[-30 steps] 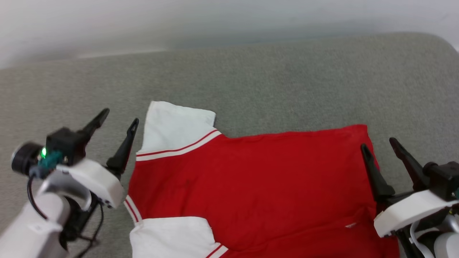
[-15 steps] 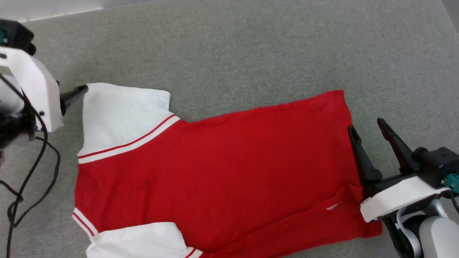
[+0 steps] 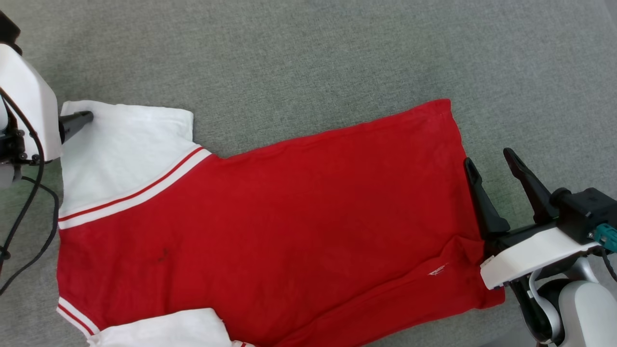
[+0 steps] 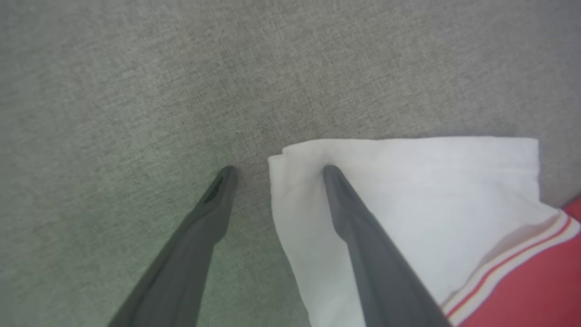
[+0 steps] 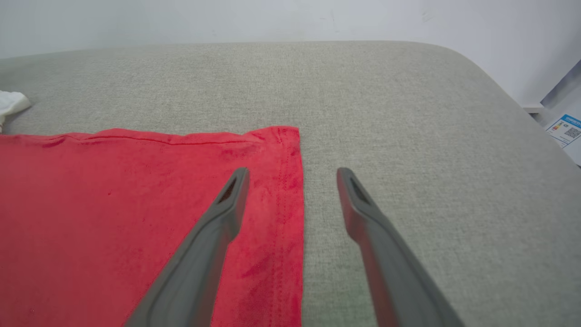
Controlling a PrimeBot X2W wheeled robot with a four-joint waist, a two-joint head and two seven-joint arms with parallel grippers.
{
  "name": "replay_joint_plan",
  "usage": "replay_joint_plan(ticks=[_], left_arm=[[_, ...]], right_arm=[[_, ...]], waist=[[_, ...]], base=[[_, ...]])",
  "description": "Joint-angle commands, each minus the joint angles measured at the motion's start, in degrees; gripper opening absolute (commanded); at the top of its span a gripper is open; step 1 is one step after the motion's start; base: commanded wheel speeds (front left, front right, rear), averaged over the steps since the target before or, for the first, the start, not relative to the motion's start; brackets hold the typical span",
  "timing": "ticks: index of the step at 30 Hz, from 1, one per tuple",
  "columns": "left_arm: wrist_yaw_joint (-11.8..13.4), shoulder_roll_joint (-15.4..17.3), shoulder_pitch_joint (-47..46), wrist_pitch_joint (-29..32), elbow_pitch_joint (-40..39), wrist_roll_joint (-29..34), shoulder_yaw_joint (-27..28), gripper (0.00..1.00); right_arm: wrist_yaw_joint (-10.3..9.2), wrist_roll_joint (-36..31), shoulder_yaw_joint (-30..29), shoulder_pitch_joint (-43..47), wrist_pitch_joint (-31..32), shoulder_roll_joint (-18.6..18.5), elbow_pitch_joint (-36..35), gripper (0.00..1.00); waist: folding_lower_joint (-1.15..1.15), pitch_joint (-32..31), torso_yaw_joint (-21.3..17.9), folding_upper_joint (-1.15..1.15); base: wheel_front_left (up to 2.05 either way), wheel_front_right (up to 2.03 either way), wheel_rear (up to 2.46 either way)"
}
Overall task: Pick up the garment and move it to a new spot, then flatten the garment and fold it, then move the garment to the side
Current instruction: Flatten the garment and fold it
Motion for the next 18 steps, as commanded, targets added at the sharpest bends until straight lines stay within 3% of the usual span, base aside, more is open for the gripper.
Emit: replay_joint_plan(ticks=[1,3,4,5,6,13,18], left_arm=[[0.3,-0.2,0.3,0.4,0.6,0.1,-0.7,1.00],[-0.2,-0.2,1.9,0.7,1.7,-0.3,-1.2,1.00],[-0.5,-0.2,2.4,0.6,2.3,-0.4,-1.3,0.82],[-0.7,-0.2,2.9,0.6,2.8,-0.6,-1.5,0.07],[-1.2,-0.3,3.3,0.8,3.2,-0.9,-1.8,0.00],[-3.9,-2.7,3.0,-6.0,4.1,-0.6,-0.9,0.00],[-5.9,-3.5,2.0,-9.5,2.5,1.1,-1.9,0.00]], right_arm=[[-0.02,-0.2,0.0,-0.5,0.0,0.3,0.2,1.00],[-0.02,-0.3,0.1,-0.5,-0.1,0.4,0.2,1.00],[-0.02,-0.3,0.2,-0.6,-0.1,0.5,0.2,1.00],[-0.02,-0.3,0.3,-0.6,-0.1,0.5,0.3,1.00],[-0.02,-0.4,0.4,-0.6,-0.1,0.5,0.4,1.00],[-0.02,-0.2,-0.1,0.3,2.5,-1.2,0.5,1.00],[-0.02,0.5,-0.6,0.9,7.2,-4.8,-0.4,1.00]], waist=[[-0.01,0.3,-0.2,0.00],[-0.01,0.7,-0.4,0.00],[-0.01,0.8,-0.4,0.00],[-0.01,0.8,-0.5,0.00],[-0.01,0.7,-0.5,0.00],[-0.01,-2.3,1.1,0.00],[-0.01,-6.0,3.7,0.00]], base=[[0.00,0.00,0.00],[0.00,0.00,0.00],[0.00,0.00,0.00],[0.00,0.00,0.00],[0.00,0.00,0.00],[0.00,0.00,0.00],[0.00,0.00,0.00]])
